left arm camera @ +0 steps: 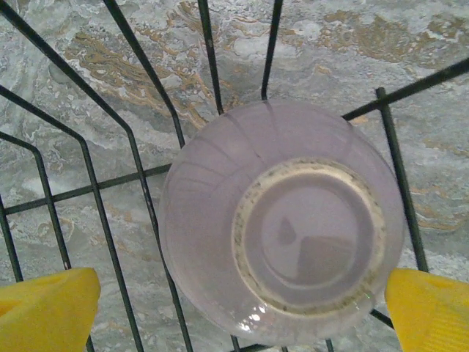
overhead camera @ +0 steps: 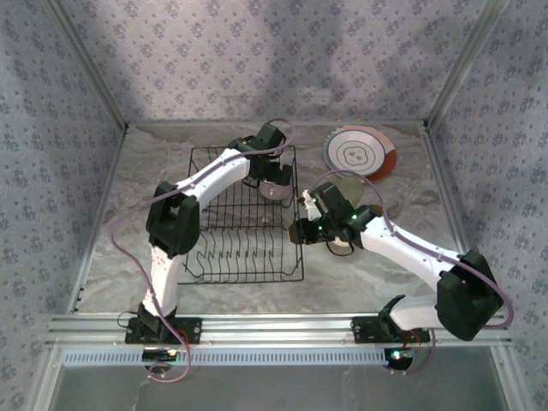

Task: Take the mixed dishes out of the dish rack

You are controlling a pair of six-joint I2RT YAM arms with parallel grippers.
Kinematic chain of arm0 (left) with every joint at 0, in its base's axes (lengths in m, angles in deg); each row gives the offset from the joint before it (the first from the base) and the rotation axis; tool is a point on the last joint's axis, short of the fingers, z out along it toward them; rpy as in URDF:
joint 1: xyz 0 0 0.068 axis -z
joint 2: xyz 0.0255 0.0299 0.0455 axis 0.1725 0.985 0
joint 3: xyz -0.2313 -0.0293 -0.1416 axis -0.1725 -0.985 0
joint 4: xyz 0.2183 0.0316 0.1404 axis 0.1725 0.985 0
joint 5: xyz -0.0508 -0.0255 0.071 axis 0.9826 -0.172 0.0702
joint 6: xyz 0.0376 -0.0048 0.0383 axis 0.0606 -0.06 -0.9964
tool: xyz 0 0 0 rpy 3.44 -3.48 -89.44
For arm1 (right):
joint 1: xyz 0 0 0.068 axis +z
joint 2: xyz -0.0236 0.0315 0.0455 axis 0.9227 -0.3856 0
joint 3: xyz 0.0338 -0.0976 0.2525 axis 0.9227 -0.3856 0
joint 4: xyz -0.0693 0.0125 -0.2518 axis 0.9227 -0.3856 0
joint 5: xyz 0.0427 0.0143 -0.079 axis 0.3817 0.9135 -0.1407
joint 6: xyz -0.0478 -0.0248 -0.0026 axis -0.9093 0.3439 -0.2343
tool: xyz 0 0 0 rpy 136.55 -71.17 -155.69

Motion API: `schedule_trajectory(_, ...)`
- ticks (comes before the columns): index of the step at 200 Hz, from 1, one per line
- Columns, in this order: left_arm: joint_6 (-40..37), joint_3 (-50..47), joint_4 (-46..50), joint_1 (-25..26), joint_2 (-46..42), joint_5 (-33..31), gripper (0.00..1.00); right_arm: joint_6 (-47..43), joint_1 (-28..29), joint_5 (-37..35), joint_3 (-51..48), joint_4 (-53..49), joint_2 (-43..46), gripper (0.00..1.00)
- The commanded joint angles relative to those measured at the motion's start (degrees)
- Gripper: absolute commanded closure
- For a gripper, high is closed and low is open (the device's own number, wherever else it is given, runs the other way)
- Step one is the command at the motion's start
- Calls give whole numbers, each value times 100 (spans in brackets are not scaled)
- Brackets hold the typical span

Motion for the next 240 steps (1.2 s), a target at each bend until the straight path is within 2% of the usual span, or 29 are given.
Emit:
schedule_trajectory(1,-134,274,195,-56,233,60,1,-1,74,63,77,-29,-92,69)
schedule_trajectory(35,-190,576,253,-79,475,102,1,-7,126,57,167,-89,-205,79)
schedule_trajectory(64,-111,556,308,-158,555,27,2,-13,145,56,197,-87,-251,82)
schedule_trajectory(111,136,336,243,-337,432,5,14,-35,149,103,254,-181,-304,85)
schedule_trajectory(136,156,34,173,-358,226,14,15,-23,147,117,281,-225,-314,86)
schedule_trajectory(176,162,-323,14,-417,-78,135,13,-33,140,146,281,-216,-334,87)
schedule_trajectory(205,34,-369,-30,-395,-264,246,1,-49,138,121,298,-142,-380,87)
schedule_trajectory(240,-38,-473,-103,-348,-426,312,1,-52,142,112,301,-114,-378,87)
